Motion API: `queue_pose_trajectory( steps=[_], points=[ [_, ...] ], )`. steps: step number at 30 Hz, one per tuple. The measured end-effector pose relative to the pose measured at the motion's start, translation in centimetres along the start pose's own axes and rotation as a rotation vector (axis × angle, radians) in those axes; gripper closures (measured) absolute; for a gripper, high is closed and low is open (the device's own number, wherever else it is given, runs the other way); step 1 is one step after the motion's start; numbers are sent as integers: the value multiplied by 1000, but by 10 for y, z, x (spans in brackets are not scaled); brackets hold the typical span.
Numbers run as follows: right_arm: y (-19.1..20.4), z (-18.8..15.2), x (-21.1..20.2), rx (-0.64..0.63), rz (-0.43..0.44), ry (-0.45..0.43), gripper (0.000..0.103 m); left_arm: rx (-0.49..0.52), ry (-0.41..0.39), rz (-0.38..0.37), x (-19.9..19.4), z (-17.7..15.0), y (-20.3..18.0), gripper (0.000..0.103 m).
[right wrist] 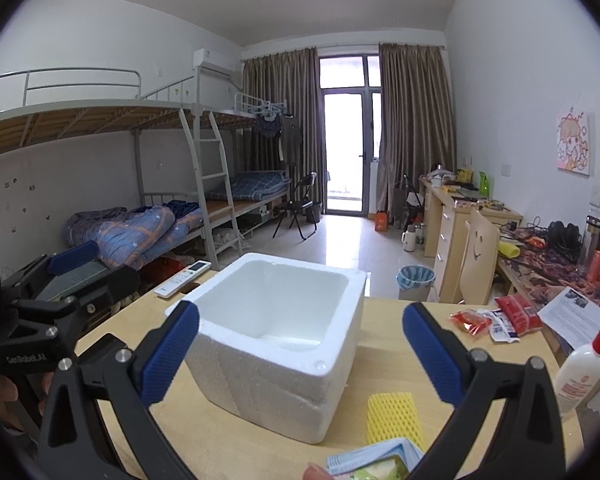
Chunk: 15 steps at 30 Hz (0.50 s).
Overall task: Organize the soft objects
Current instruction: 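Withdraw both tools from the foam box back toward the table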
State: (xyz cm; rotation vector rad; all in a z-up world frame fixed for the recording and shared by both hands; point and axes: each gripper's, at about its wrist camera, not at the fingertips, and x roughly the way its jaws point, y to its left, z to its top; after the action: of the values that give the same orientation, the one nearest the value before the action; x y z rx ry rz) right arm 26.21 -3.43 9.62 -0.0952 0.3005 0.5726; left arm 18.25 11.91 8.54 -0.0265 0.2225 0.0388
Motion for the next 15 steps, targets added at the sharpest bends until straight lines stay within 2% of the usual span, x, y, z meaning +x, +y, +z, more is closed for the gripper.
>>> queue_pose_trajectory(
  steps=[10,15],
  points=[
    [-5,-10,-26,-1,-2,-26,0,-6,-24,-12,-26,-5,-14,1],
    [-7,-25,-40,-5,-40,-38,0,-18,-46,-21,-36,-11,-19,1]
  ],
)
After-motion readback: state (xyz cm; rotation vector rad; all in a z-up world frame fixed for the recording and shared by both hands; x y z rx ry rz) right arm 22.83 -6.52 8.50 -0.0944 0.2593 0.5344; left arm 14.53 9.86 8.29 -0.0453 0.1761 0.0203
